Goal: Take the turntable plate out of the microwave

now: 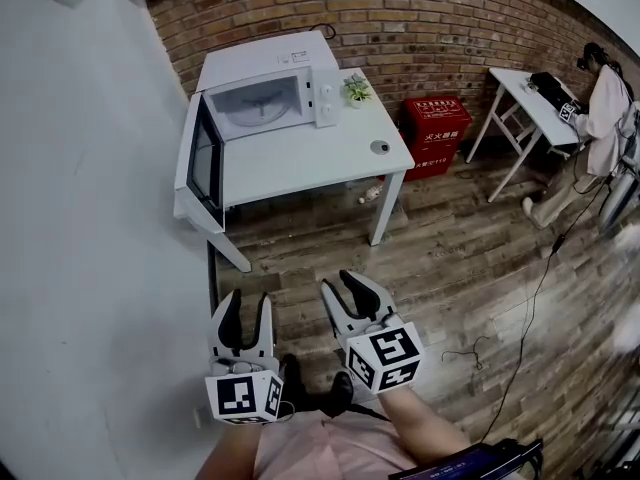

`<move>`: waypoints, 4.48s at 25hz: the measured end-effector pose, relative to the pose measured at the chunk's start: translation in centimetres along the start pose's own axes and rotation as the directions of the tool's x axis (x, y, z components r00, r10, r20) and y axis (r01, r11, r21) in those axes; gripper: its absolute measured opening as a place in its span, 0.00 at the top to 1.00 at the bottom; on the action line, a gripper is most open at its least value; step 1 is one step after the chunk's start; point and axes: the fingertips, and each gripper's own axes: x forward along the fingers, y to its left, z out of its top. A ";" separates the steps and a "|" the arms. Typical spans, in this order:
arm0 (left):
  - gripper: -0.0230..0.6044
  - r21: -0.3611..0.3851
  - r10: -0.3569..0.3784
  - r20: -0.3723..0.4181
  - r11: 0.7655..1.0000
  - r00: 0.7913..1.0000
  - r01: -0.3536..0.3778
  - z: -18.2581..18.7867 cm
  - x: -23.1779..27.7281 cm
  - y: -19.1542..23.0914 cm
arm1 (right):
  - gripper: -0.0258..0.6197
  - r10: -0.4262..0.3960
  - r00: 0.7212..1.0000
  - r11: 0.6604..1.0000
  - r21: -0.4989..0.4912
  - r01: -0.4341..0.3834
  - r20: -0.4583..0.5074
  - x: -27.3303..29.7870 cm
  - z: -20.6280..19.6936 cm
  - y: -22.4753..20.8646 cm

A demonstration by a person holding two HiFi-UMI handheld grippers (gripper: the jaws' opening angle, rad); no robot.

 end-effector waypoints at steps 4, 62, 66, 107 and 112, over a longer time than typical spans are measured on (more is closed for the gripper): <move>0.67 -0.007 0.009 -0.002 1.000 1.000 -0.009 -0.5 1.4 0.0 | 0.76 0.000 1.000 1.000 0.004 0.000 -0.016 1.0 -0.5 -1.5; 0.71 0.020 0.196 -0.001 0.980 0.981 -0.196 -0.8 47.5 19.0 | 0.86 0.236 0.964 0.969 -0.047 -0.243 -0.121 51.3 10.5 -18.3; 0.71 0.020 0.234 0.007 0.972 0.972 -0.234 -0.1 48.4 20.5 | 0.86 0.267 0.956 0.959 -0.057 -0.276 -0.124 53.2 11.3 -17.8; 0.71 -0.120 0.100 -0.186 0.985 0.977 -0.124 -10.0 49.5 23.3 | 0.78 0.118 0.913 0.992 0.008 -0.124 -0.390 59.7 -1.3 -18.4; 0.72 -0.118 0.074 -0.170 0.988 0.983 -0.095 -8.9 49.3 22.7 | 0.74 0.213 0.924 0.792 0.610 0.027 -0.318 57.8 -4.0 -18.7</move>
